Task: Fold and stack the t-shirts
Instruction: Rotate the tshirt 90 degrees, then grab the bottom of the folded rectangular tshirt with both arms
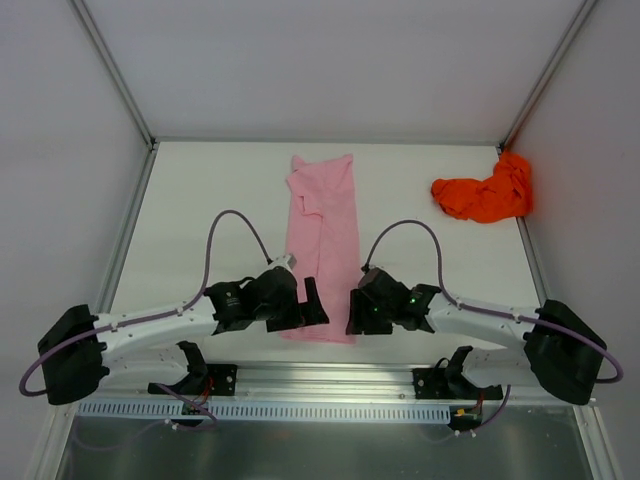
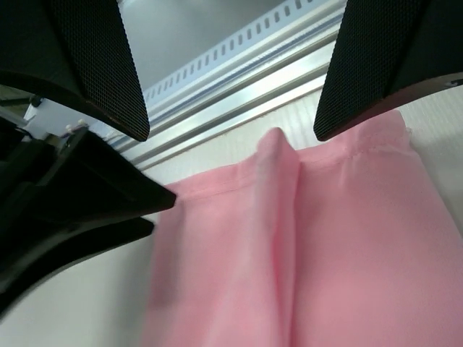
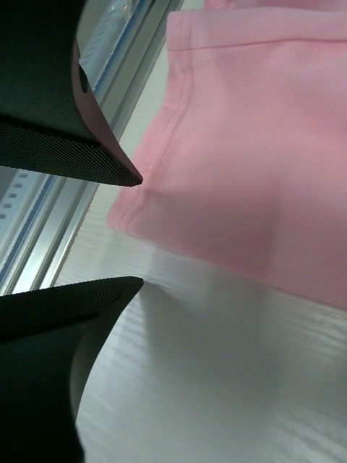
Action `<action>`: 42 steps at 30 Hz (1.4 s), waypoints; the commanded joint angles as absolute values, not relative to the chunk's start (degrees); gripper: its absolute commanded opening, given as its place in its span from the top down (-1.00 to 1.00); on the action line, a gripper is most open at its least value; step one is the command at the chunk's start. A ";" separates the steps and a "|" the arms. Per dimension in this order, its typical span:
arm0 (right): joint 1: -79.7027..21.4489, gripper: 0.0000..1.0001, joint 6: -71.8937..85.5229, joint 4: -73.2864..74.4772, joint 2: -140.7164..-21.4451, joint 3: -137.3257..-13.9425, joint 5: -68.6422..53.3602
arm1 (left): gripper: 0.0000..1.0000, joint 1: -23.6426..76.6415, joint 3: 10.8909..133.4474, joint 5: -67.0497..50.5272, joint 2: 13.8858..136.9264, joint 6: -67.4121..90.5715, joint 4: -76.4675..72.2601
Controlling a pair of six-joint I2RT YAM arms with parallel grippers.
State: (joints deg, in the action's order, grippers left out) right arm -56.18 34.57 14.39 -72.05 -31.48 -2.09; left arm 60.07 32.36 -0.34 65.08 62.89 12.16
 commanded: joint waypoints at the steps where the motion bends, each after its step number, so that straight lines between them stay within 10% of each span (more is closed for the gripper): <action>1: -56.43 -0.14 33.83 20.74 -66.19 -30.94 -1.32 | -0.96 60.56 39.54 8.51 58.55 57.84 23.45; 11: -56.43 -0.13 40.34 11.45 -62.13 -22.94 -2.20 | -0.22 55.11 30.16 10.38 52.03 58.10 25.94; 42: -58.80 -0.14 50.71 15.45 -68.82 -20.30 -1.67 | -0.03 49.22 17.14 -5.36 60.55 60.91 9.05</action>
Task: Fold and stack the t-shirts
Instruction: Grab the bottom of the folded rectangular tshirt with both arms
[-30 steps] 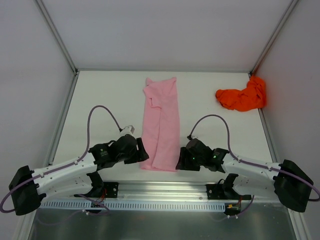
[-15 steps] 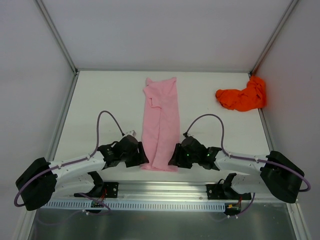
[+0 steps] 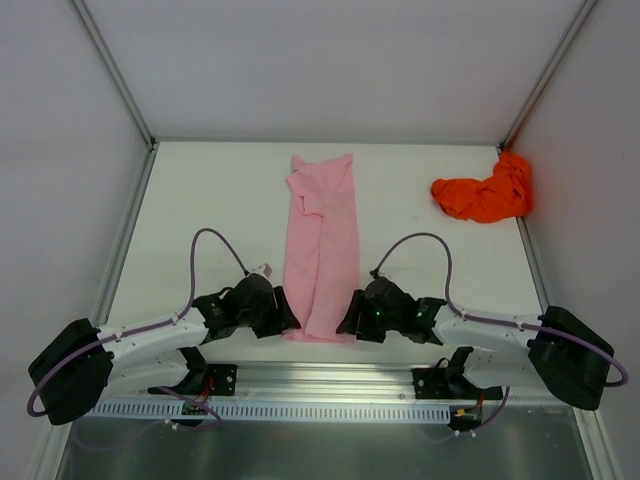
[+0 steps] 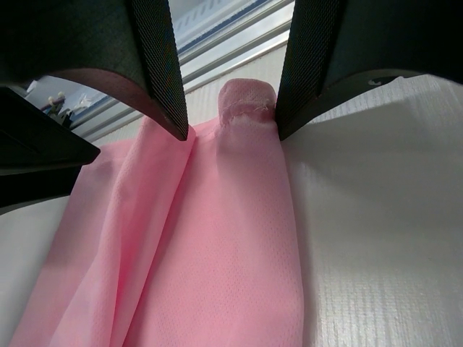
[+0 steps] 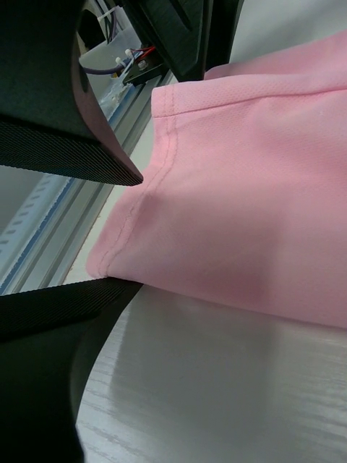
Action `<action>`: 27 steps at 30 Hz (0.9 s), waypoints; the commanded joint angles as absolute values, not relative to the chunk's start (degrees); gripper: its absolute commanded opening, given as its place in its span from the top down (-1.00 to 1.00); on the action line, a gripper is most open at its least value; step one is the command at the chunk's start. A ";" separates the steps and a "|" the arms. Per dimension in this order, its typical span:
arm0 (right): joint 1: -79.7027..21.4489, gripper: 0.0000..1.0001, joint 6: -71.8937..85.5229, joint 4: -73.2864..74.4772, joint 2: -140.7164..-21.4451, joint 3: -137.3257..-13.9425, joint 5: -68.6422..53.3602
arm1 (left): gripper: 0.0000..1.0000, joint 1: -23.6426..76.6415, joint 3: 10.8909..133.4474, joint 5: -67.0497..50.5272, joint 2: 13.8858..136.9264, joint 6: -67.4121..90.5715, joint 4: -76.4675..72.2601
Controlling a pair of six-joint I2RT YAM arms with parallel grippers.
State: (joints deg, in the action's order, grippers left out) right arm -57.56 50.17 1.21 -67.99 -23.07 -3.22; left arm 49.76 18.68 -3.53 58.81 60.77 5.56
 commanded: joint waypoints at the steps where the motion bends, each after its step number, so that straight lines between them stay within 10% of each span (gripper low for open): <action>1: -58.80 -0.14 50.71 16.51 -68.56 -20.30 -1.50 | -0.03 49.22 17.23 -5.54 60.99 60.73 9.40; 18: -58.89 0.08 49.39 18.90 -74.43 -23.90 3.08 | 0.12 49.22 18.90 -5.36 62.23 57.66 14.15; 27: -58.89 0.74 49.92 17.49 -75.59 -23.47 3.78 | 0.94 49.22 18.28 -6.15 63.02 56.87 13.27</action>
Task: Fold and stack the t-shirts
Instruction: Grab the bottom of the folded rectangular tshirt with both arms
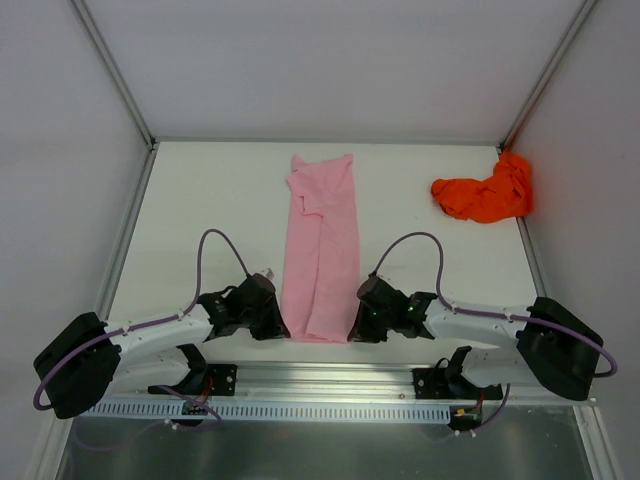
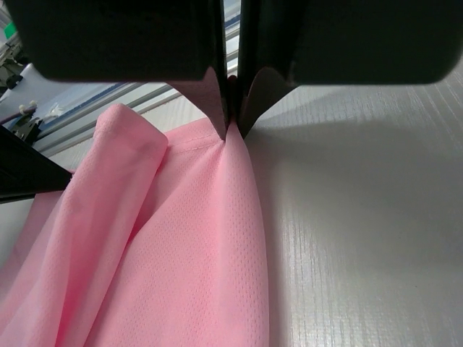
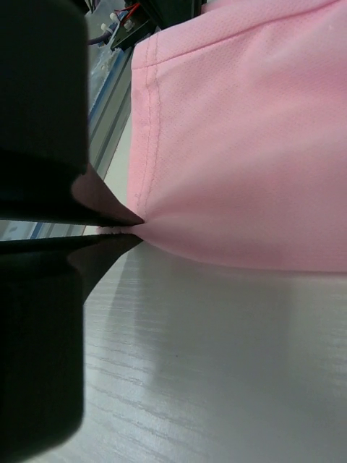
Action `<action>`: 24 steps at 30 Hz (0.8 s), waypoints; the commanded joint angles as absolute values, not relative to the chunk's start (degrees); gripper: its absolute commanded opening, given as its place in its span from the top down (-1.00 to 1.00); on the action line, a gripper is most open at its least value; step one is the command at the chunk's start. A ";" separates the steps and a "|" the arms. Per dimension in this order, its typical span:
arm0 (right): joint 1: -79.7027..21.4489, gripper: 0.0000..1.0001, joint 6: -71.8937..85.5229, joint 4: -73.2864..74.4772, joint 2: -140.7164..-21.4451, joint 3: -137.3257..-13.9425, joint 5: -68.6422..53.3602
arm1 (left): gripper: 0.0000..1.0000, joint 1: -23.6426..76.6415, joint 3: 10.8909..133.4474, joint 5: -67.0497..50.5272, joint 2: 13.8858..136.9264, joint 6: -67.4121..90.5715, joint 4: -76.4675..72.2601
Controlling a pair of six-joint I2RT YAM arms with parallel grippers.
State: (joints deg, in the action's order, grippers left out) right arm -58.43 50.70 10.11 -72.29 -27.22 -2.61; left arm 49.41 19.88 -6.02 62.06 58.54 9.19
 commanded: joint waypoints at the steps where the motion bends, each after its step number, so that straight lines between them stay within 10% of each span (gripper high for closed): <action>1: -58.89 0.84 49.83 17.58 -75.59 -23.47 3.61 | 1.00 49.22 18.28 -6.15 62.84 56.78 13.18; 24: -51.53 0.98 32.62 31.99 -67.32 -44.20 9.94 | 1.00 47.55 41.21 8.00 59.14 45.10 30.59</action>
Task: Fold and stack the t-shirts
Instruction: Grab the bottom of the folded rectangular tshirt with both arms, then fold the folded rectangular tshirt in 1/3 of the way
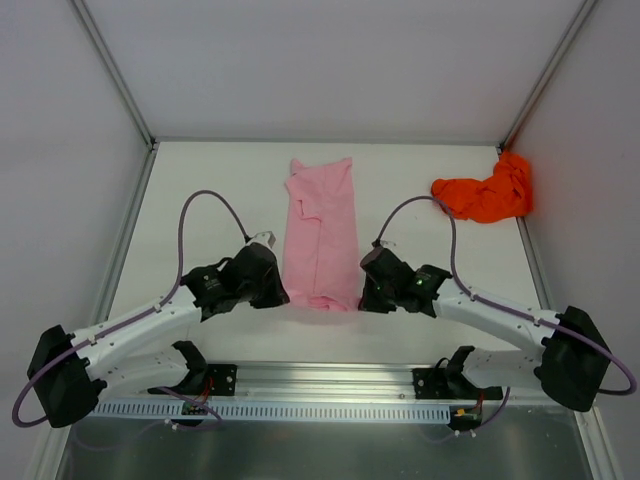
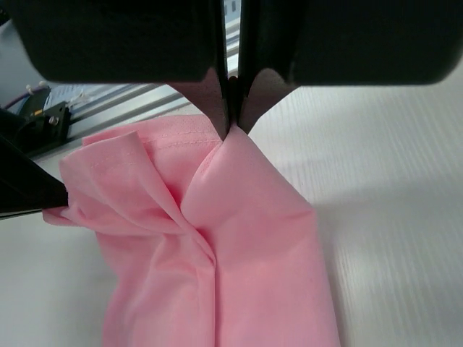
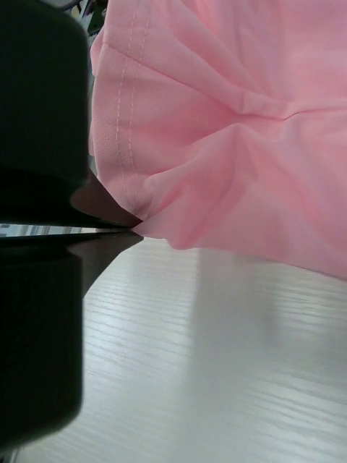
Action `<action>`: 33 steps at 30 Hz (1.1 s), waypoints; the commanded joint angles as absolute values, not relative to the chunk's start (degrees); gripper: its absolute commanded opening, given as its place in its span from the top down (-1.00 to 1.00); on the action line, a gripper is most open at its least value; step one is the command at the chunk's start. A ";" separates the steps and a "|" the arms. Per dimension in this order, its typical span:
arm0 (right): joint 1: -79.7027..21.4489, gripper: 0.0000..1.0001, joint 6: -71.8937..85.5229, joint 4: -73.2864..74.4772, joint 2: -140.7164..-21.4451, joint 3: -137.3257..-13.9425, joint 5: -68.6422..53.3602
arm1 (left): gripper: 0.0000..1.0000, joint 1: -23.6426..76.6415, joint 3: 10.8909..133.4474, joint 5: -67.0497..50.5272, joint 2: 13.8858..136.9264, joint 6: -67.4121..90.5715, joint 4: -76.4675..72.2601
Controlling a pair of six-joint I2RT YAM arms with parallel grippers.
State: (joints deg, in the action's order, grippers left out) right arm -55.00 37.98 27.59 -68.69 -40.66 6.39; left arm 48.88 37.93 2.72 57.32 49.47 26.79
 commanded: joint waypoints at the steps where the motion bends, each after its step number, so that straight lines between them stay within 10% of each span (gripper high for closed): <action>1: -50.20 0.98 31.56 31.56 -67.41 -45.86 9.32 | 1.00 47.03 42.87 8.26 59.59 44.57 30.32; 33: -23.38 0.98 9.05 31.82 -120.05 -99.14 -15.47 | 1.00 23.20 87.97 -7.47 113.90 30.50 23.03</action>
State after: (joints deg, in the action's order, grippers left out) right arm -23.59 10.13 29.91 -118.85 -96.01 -14.22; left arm 24.53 85.25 -4.51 112.53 31.68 23.20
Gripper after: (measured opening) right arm 0.015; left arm 0.018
